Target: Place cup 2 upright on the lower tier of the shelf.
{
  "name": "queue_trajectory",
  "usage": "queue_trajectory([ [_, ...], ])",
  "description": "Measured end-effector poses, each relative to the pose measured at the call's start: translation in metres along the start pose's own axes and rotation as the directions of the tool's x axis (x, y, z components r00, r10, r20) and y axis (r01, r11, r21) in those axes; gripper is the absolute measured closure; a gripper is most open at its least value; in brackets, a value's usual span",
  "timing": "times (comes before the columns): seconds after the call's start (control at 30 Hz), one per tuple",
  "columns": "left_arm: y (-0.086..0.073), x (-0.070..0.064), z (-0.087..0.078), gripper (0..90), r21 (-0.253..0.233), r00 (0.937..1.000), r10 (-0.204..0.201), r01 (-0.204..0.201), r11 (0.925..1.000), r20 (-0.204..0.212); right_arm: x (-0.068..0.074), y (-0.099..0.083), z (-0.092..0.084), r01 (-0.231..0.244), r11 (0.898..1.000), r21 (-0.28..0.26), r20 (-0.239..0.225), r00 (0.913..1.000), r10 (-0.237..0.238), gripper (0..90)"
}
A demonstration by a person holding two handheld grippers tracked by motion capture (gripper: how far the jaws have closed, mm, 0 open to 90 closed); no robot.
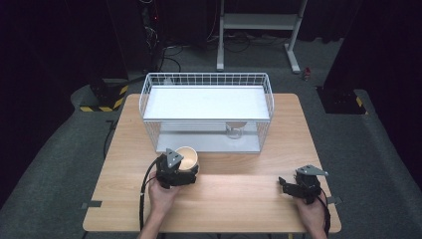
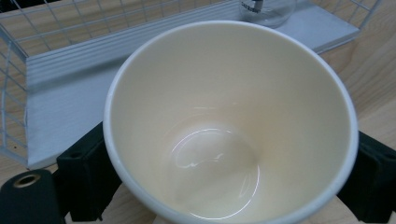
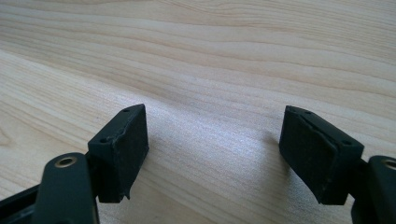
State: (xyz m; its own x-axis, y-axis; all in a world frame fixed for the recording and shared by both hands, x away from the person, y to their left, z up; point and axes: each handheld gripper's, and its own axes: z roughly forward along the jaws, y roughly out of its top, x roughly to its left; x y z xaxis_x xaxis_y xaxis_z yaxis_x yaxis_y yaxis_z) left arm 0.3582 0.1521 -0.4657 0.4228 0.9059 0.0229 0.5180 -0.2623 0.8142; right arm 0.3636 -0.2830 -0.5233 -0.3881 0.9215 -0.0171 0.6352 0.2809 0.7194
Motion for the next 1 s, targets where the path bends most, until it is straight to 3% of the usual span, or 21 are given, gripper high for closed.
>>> queue_trajectory([
  [0.37,0.016,0.012,0.014,9.4,-0.001,0.9985,-0.055,0.055,0.9985,0.001,0.001,0.000,0.000,0.002,1.000,0.002,-0.004,1.0000,-0.002,23.6],
  [0.67,0.027,0.014,0.029,9.4,0.013,0.9986,-0.039,0.039,0.9991,-0.035,0.001,0.000,0.000,0.006,1.000,0.001,-0.009,0.9999,-0.006,23.6],
  [1.0,0.036,0.018,0.044,9.4,0.026,0.9959,-0.063,0.065,0.9975,-0.065,0.001,0.000,0.000,0.006,1.000,0.001,-0.010,0.9999,-0.006,23.5],
])
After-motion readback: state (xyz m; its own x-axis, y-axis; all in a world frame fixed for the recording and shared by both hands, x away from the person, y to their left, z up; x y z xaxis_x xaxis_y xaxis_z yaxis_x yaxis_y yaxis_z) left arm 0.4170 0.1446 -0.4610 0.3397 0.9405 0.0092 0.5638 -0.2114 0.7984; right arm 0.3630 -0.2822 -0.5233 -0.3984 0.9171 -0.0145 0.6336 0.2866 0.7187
